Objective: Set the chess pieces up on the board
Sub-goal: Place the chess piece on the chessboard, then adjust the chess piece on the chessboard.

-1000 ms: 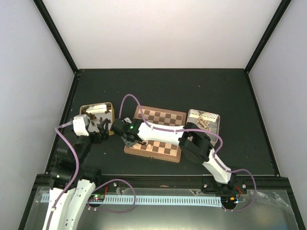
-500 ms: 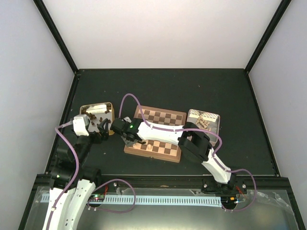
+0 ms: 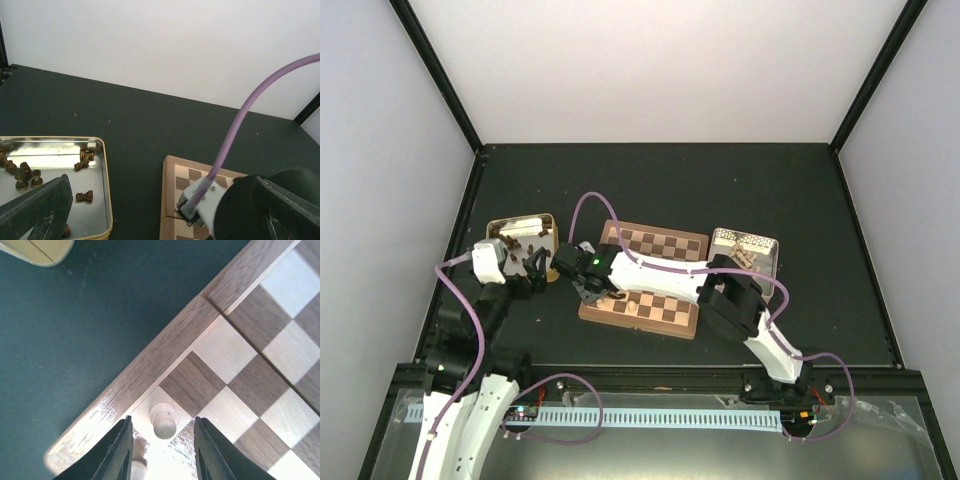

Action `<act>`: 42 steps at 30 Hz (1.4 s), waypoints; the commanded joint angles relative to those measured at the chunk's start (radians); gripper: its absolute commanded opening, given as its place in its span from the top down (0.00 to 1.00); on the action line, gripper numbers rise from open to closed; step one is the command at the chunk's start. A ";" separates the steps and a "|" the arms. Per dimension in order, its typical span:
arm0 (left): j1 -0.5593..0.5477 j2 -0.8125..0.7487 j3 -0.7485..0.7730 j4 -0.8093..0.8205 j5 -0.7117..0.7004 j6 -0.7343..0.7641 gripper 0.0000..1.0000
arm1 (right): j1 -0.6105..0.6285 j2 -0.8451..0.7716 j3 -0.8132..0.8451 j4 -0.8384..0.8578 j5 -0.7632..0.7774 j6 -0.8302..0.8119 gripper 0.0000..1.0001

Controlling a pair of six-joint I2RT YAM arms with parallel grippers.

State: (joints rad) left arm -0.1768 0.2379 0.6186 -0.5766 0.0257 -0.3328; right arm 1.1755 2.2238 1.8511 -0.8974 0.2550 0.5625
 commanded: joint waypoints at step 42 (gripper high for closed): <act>0.008 0.007 0.007 -0.011 -0.020 -0.001 0.01 | 0.020 -0.076 -0.172 0.127 -0.184 -0.031 0.79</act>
State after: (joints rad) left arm -0.1768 0.2497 0.6186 -0.5777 0.0246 -0.3328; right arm 1.1900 2.1422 1.6608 -0.7483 0.0494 0.5388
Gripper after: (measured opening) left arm 0.989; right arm 0.187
